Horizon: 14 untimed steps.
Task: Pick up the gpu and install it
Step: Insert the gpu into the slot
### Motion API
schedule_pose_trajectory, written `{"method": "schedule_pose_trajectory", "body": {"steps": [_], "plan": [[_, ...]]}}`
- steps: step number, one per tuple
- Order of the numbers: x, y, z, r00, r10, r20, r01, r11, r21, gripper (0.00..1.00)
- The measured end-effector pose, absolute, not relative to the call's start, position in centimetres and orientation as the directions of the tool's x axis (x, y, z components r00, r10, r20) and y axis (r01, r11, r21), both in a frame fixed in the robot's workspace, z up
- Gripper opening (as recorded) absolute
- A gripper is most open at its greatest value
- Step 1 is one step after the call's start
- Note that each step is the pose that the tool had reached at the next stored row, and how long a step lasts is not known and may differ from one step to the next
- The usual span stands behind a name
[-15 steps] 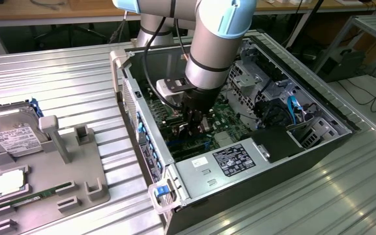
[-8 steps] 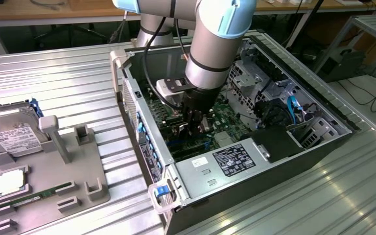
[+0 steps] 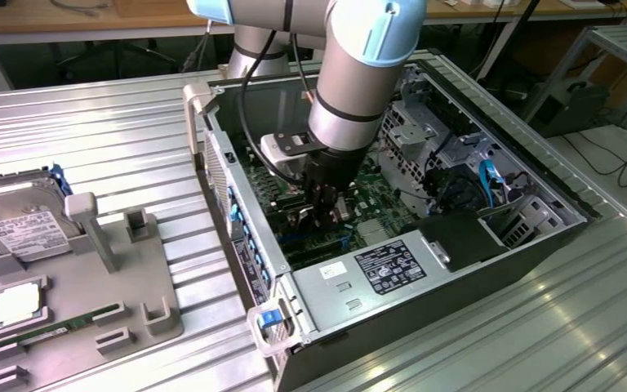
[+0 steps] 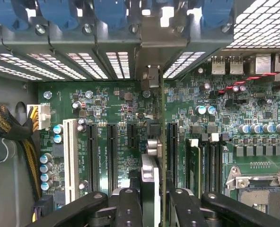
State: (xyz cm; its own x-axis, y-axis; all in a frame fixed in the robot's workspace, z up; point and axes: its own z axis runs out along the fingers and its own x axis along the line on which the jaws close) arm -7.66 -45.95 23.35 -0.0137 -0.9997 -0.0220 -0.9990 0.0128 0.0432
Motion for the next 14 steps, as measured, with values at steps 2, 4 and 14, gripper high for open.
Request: {"method": "schedule_pose_trajectory", "body": {"steps": [2, 4, 14], "plan": [[-7.67, -45.95, 23.34, -0.014, -1.000, -0.022, -0.999, 0.013, 0.043, 0.28], [-7.67, -45.95, 23.34, -0.014, -1.000, -0.022, -0.999, 0.013, 0.043, 0.28], [-7.72, -45.93, 22.72, -0.014, -1.000, -0.022, -0.999, 0.013, 0.043, 0.28]]}}
